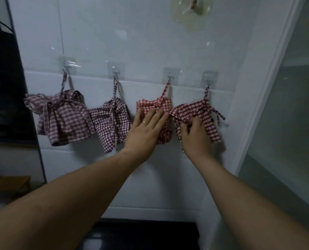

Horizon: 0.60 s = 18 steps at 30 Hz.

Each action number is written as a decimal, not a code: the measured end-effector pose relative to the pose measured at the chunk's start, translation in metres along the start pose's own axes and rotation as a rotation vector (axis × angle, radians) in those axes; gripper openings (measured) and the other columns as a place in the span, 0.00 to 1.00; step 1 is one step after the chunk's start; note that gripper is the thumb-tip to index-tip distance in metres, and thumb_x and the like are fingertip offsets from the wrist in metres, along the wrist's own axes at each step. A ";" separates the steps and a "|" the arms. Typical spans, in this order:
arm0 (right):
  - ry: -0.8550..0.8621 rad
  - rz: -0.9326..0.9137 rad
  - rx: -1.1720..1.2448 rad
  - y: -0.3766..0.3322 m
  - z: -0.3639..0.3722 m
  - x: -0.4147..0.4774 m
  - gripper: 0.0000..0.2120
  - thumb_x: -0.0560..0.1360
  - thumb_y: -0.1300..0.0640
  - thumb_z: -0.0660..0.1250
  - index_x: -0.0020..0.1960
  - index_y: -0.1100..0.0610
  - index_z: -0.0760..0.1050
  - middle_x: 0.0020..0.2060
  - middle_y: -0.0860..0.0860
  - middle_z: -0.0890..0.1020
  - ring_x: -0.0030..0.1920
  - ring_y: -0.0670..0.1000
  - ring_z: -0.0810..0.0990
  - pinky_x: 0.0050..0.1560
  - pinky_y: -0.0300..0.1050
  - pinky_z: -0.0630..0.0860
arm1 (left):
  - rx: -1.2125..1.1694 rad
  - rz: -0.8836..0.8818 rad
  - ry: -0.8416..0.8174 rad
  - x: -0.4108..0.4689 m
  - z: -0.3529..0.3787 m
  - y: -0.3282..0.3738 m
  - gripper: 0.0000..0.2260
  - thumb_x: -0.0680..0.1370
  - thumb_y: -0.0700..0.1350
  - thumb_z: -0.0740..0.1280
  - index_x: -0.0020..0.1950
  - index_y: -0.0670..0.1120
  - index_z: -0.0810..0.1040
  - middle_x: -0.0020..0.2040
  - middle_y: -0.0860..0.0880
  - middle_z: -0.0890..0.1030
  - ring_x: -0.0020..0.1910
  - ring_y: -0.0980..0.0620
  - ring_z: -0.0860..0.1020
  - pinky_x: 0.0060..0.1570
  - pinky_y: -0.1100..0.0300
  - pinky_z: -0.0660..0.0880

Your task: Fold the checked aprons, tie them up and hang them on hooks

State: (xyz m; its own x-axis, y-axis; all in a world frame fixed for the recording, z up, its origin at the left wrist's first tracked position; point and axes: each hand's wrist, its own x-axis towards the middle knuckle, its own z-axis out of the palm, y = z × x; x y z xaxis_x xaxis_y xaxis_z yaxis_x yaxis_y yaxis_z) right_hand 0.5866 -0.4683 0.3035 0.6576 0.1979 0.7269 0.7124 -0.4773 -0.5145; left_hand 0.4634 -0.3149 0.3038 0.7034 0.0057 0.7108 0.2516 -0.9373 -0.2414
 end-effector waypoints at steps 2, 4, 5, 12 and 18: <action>-0.030 0.070 0.023 -0.010 -0.004 0.003 0.11 0.82 0.48 0.63 0.52 0.55 0.68 0.46 0.55 0.79 0.43 0.60 0.79 0.39 0.52 0.73 | 0.020 0.013 -0.024 -0.008 -0.007 -0.014 0.35 0.77 0.40 0.50 0.86 0.49 0.49 0.86 0.49 0.50 0.85 0.46 0.48 0.81 0.38 0.39; -0.079 0.200 0.027 -0.015 -0.004 0.006 0.13 0.83 0.46 0.62 0.52 0.57 0.70 0.47 0.55 0.80 0.46 0.60 0.80 0.41 0.49 0.70 | 0.012 0.057 -0.067 -0.013 -0.014 -0.026 0.32 0.78 0.42 0.49 0.85 0.49 0.56 0.86 0.49 0.48 0.85 0.45 0.47 0.80 0.38 0.38; -0.127 0.281 0.028 -0.017 -0.003 0.007 0.16 0.83 0.45 0.61 0.55 0.58 0.73 0.50 0.56 0.82 0.49 0.61 0.81 0.43 0.48 0.70 | 0.005 0.077 -0.087 -0.016 -0.017 -0.030 0.32 0.79 0.42 0.48 0.85 0.50 0.57 0.86 0.49 0.48 0.85 0.44 0.46 0.80 0.38 0.37; -0.010 0.461 -0.075 -0.037 -0.013 -0.017 0.24 0.81 0.44 0.62 0.64 0.64 0.73 0.65 0.65 0.75 0.62 0.66 0.76 0.60 0.56 0.75 | -0.084 0.089 -0.076 -0.034 -0.038 -0.033 0.27 0.81 0.41 0.58 0.82 0.51 0.64 0.84 0.47 0.58 0.84 0.45 0.52 0.81 0.38 0.39; 0.048 0.390 -0.181 -0.066 -0.041 -0.058 0.17 0.79 0.51 0.64 0.60 0.63 0.73 0.64 0.63 0.73 0.63 0.64 0.74 0.61 0.54 0.72 | -0.115 0.078 -0.014 -0.069 -0.058 -0.040 0.22 0.78 0.41 0.64 0.72 0.49 0.76 0.75 0.46 0.73 0.76 0.44 0.67 0.80 0.40 0.52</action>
State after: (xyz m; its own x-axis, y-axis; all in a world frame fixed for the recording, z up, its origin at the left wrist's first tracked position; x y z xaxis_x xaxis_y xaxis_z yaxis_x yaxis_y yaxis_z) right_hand 0.4915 -0.4831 0.3143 0.8541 -0.0652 0.5160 0.3550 -0.6521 -0.6699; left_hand 0.3667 -0.2981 0.3026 0.7271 -0.0647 0.6835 0.1184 -0.9688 -0.2177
